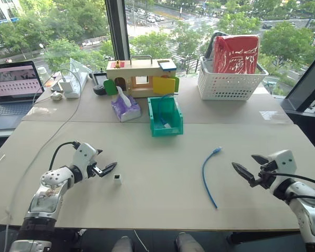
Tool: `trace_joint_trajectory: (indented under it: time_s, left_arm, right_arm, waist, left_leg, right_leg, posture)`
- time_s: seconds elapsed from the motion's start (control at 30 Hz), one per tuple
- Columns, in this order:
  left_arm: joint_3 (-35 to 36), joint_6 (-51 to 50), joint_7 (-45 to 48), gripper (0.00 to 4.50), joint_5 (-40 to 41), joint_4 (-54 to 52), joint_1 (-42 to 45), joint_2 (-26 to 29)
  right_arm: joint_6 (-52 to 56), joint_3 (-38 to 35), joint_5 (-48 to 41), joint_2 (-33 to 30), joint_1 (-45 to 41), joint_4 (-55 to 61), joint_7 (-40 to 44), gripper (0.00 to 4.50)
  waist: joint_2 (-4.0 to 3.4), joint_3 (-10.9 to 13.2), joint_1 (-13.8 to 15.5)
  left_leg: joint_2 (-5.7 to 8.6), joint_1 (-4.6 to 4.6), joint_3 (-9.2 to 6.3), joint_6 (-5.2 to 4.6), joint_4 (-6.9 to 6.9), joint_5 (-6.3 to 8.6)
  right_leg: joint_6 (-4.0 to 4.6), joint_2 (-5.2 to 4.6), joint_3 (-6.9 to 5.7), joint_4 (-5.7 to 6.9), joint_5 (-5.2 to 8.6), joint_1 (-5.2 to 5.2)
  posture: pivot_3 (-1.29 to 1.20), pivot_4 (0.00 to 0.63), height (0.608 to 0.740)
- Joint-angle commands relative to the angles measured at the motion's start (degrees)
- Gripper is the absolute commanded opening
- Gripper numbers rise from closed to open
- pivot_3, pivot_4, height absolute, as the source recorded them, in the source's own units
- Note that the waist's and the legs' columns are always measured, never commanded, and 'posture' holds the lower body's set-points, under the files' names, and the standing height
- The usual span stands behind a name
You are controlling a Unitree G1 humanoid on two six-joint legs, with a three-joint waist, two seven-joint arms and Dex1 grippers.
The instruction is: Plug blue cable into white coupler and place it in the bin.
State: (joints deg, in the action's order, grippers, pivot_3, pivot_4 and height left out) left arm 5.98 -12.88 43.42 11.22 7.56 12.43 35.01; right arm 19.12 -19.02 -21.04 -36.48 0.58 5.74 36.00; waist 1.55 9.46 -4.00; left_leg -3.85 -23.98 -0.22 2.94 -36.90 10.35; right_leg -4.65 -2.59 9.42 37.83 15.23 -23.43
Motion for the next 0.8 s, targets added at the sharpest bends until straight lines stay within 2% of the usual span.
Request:
trace_joint_trajectory:
  time_s: [0.03, 0.13, 0.23, 0.4, 0.53, 0.7, 0.8]
  left_arm:
    - [1.9, -0.3, 2.9, 4.41, 2.8, -0.5, 2.3, 1.6]
    - [4.4, -0.3, 7.9, 4.41, 7.3, -0.9, 6.2, 4.0]
    - [1.7, -2.0, 13.0, 4.41, 7.4, -3.2, 6.7, 7.5]
    - [0.2, -6.6, 17.5, 4.41, 10.8, -10.3, 6.9, 10.1]
    - [1.1, -11.0, 21.5, 4.41, 16.2, -16.2, 10.0, 12.1]
    - [0.2, -15.7, 22.8, 4.41, 18.0, -18.3, 11.9, 14.8]
    - [0.2, -16.5, 22.6, 4.41, 18.3, -19.2, 12.2, 15.0]
  right_arm:
    - [-0.4, -1.3, -1.0, -0.6, -2.2, 1.5, 0.1, 4.47]
    - [4.8, 0.6, -2.5, -1.6, -6.0, 5.6, -0.4, 4.47]
    - [12.7, 3.5, -3.3, -1.9, -9.3, 9.3, -2.0, 4.47]
    - [27.7, 7.4, -2.0, -0.2, -13.1, 13.7, -11.1, 4.47]
    - [46.4, 7.9, -4.4, 8.1, -20.0, 15.6, -21.0, 4.47]
    - [52.6, 6.8, 2.2, 16.7, -27.4, 10.6, -33.6, 4.47]
    - [53.7, 7.0, 4.5, 19.0, -29.0, 9.1, -36.7, 4.47]
  waist:
    - [0.00, 0.0, 0.0]
    - [0.09, 0.1, -0.1]
    - [0.09, 0.1, -0.4]
    - [0.11, 0.1, 0.2]
    - [0.22, 0.1, 0.2]
    - [0.21, 0.1, -0.3]
    - [0.22, 0.1, -0.1]
  left_leg:
    - [0.00, 0.00, 0.00, 0.00, 0.00, 0.00]
    - [-0.02, -0.08, 0.00, 0.00, 0.00, 0.00]
    - [-0.03, -0.12, 0.00, -0.01, 0.02, -0.01]
    - [-0.04, -0.29, -0.01, -0.07, 0.16, 0.05]
    - [-0.04, -0.75, -0.08, -0.05, 0.09, 0.04]
    - [-0.04, -0.70, -0.09, -0.05, 0.10, 0.04]
    - [-0.04, -0.72, -0.10, -0.05, 0.11, 0.03]
  right_leg:
    - [0.00, 0.00, 0.00, 0.00, 0.00, 0.00]
    - [0.01, 0.03, 0.00, -0.01, 0.00, -0.12]
    - [0.03, 0.04, 0.01, 0.00, 0.02, -0.18]
    - [0.37, 0.02, -0.01, -0.14, -0.05, -0.28]
    - [0.46, 0.03, -0.07, -0.01, -0.11, -0.75]
    - [0.45, 0.05, -0.07, 0.03, -0.10, -0.76]
    - [0.46, 0.05, -0.10, 0.03, -0.10, -0.77]
  posture:
    - [0.00, 0.150, 0.724]
    - [0.00, 0.150, 0.724]
    - [0.00, 0.150, 0.724]
    - [0.00, 0.150, 0.724]
    - [0.00, 0.150, 0.724]
    - [0.00, 0.150, 0.724]
    - [0.00, 0.150, 0.724]
